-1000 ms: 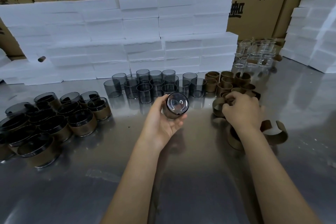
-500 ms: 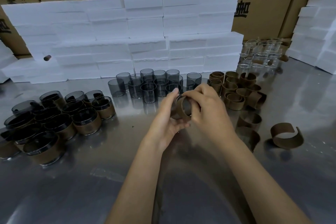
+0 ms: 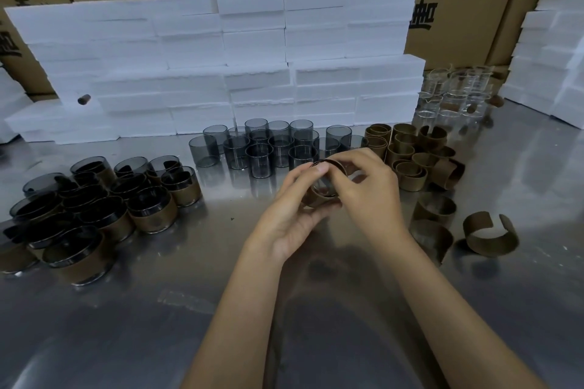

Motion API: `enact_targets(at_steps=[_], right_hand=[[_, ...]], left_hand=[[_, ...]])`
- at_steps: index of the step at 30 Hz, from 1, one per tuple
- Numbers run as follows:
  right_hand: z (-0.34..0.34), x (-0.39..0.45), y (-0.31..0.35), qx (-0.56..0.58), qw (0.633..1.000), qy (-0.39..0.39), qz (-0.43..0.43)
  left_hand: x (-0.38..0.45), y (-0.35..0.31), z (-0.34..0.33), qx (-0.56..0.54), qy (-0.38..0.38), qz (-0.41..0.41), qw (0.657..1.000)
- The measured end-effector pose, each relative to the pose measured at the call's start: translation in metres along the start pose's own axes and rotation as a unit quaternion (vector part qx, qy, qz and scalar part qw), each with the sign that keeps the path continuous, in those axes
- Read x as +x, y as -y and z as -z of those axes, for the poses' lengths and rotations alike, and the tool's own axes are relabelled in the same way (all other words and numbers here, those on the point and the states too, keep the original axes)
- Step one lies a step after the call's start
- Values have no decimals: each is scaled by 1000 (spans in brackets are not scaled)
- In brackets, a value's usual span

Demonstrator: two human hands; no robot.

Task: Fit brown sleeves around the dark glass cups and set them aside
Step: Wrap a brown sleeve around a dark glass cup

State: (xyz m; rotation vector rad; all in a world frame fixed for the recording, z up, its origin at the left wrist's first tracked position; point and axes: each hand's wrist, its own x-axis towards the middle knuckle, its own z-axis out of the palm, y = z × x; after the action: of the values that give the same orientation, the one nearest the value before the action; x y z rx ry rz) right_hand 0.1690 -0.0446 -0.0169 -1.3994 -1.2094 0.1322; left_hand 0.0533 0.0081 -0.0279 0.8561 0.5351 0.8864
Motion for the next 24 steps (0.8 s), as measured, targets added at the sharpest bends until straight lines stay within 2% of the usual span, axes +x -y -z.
enact_targets(at_steps=[5, 11, 17, 24], right_hand=[[3, 5, 0, 116, 986, 41, -109], [-8, -1, -6, 208, 940, 117, -246], [-10, 2, -13, 247, 911, 193, -268], [-14, -3, -13, 179, 952, 126, -214]], left_hand=[[-1, -2, -1, -7, -8, -4, 1000], [0, -1, 0, 3, -30, -22, 999], [-2, -1, 0, 21, -23, -2, 1000], [-2, 0, 1, 43, -29, -12, 999]])
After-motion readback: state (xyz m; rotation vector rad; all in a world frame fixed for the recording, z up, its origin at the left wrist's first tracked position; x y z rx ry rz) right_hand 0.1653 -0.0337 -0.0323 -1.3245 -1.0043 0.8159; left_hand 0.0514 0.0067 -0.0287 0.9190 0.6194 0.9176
